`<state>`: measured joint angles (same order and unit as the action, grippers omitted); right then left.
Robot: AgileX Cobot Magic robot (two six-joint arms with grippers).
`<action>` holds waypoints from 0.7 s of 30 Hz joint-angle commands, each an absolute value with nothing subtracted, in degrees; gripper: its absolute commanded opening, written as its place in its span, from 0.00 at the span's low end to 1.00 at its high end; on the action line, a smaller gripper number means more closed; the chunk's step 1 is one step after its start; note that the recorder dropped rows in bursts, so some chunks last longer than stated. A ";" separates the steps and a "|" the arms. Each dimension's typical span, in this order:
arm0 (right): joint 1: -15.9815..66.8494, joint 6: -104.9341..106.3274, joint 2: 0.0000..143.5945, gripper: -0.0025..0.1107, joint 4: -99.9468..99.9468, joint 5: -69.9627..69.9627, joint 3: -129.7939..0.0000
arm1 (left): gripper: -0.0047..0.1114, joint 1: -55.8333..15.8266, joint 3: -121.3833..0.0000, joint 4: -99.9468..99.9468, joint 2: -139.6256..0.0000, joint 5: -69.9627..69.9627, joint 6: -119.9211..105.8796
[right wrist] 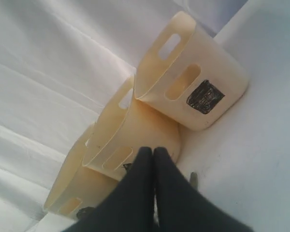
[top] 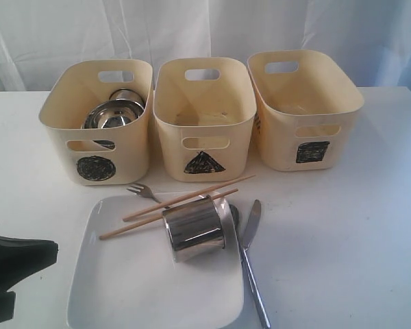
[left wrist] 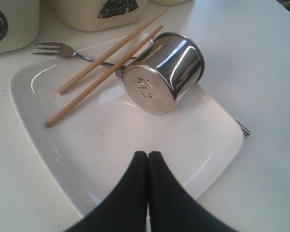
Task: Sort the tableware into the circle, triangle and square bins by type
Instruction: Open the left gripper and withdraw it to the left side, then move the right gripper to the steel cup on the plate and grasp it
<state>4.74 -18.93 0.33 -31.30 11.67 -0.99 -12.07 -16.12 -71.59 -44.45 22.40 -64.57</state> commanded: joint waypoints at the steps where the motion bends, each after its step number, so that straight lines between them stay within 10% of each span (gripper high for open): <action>1: 6.70 -9.77 2.38 0.02 -33.19 15.16 -7.85 | 0.04 -12.05 -15.73 -72.35 -44.02 22.10 -64.91; 21: 10.21 47.14 80.30 0.02 -51.23 46.00 -53.19 | 0.04 -12.05 -15.73 -72.35 -44.02 23.91 -64.91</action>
<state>10.04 38.79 72.86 -44.98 41.98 -50.15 -12.07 -16.12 -71.59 -44.37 22.04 -64.81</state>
